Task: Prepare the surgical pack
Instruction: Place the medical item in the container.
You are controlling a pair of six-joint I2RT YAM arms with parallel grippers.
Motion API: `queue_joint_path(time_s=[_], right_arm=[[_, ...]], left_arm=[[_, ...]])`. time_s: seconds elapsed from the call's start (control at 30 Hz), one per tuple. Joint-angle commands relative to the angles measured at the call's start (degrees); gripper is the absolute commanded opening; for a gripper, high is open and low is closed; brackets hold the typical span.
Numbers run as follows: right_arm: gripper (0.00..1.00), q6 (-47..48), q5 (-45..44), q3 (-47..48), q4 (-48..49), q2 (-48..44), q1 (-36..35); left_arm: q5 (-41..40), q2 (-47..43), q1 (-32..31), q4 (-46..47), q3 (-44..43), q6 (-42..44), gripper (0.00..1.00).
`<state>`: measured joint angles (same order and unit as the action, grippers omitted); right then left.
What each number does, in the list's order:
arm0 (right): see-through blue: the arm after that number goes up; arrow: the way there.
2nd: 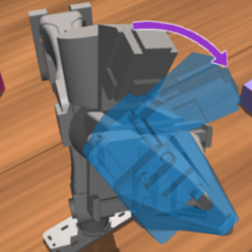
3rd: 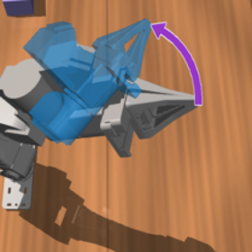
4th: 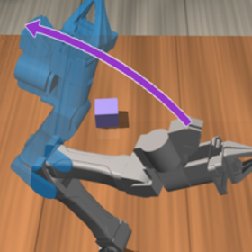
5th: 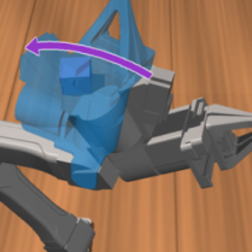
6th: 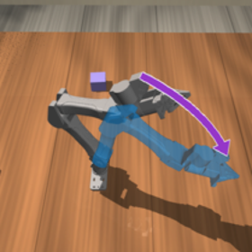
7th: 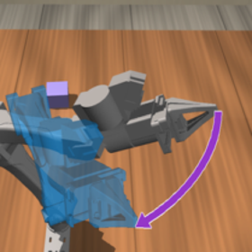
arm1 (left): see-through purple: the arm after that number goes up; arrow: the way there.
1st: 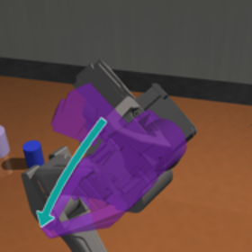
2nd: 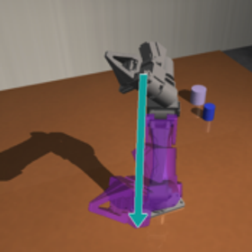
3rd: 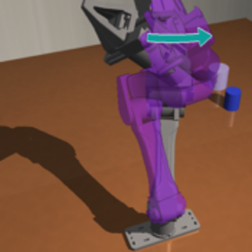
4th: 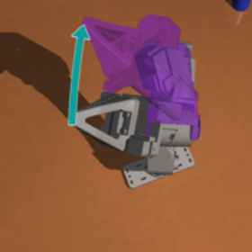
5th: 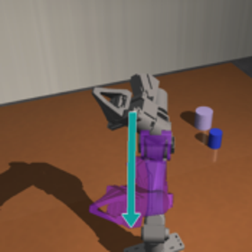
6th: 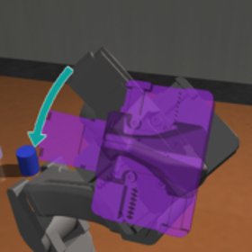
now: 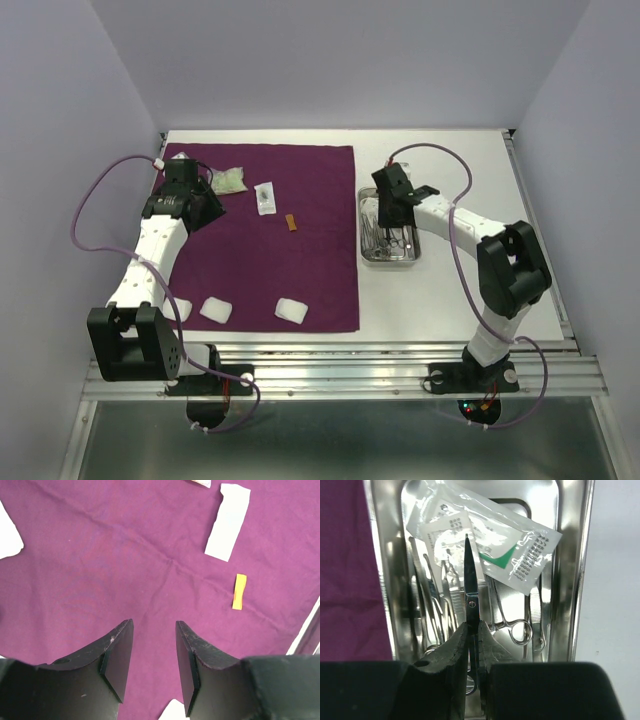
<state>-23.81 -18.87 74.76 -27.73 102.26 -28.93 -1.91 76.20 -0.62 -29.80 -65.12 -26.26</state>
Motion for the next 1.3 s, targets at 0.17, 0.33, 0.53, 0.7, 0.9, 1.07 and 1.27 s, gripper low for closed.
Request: queue_joint_path(time_s=[0.17,0.33,0.53,0.7,0.9,1.07,1.27], right_arm=[[0.08,0.7,0.3,-2.0,4.7,-0.2,2.3],[0.09,0.8,0.3,-2.8,5.0,-0.1,2.3],[0.11,1.2,0.9,-4.0,5.8,-0.1,2.3],[0.13,1.4,0.8,-3.9,5.8,0.0,2.3],[0.15,1.4,0.3,-4.8,5.7,-0.3,2.3],[0.17,1.3,0.6,-5.1,5.7,-0.3,2.3],[0.18,1.5,0.3,-5.2,5.8,0.2,2.3]], left_arm=[[0.6,-0.9,0.1,1.1,0.9,-0.3,0.5],[0.6,-0.7,0.1,1.2,1.1,-0.4,0.5],[-0.9,-0.4,0.1,1.2,0.6,-0.4,0.5],[-1.0,-0.4,0.1,1.1,0.3,-0.3,0.5],[-1.3,0.4,0.1,1.1,0.5,-0.6,0.51],[-1.3,-0.1,0.1,1.2,0.5,-0.6,0.51],[-2.2,0.2,0.1,1.2,0.8,-0.7,0.51]])
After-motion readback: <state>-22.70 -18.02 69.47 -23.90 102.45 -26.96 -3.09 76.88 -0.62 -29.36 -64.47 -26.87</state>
